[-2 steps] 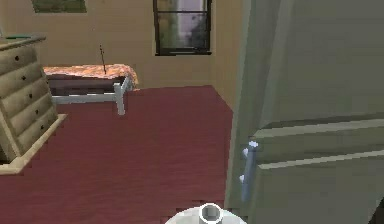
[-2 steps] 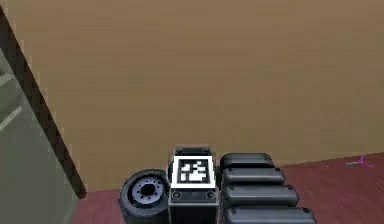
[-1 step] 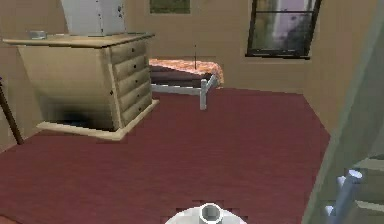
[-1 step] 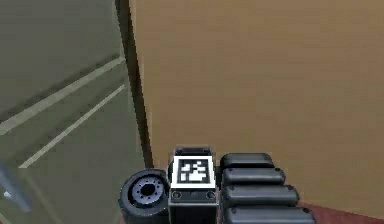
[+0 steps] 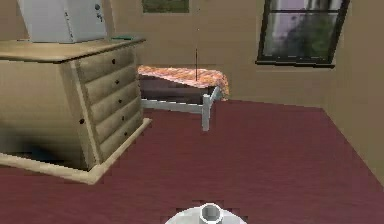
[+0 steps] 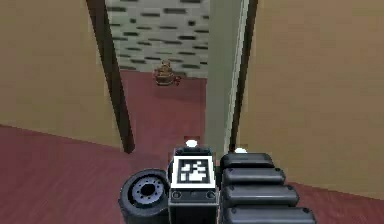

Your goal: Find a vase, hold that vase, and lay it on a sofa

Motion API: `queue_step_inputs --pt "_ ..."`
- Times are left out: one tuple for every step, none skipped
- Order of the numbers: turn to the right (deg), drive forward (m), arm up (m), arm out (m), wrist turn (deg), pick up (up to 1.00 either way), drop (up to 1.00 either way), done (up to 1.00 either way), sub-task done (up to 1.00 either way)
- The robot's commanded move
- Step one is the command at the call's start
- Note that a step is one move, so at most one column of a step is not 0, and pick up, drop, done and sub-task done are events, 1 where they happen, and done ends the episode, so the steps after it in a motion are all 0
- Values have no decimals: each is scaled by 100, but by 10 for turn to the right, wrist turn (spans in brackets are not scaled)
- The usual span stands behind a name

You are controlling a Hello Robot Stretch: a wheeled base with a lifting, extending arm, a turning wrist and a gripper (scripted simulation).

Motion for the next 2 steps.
queue_step_inputs --pt "330 0 0 0 0 0 0 0 0" --pt "0 80 0 0 0 0 0 0 0"
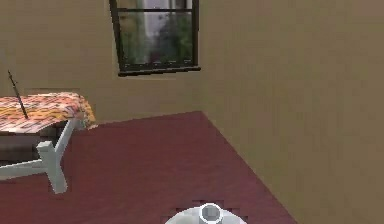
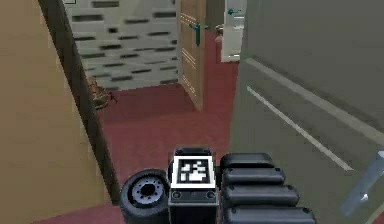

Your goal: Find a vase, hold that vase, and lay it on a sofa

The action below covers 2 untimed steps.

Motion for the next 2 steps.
queue_step_inputs --pt "450 0 0 0 0 0 0 0 0" --pt "390 0 0 0 0 0 0 0 0"
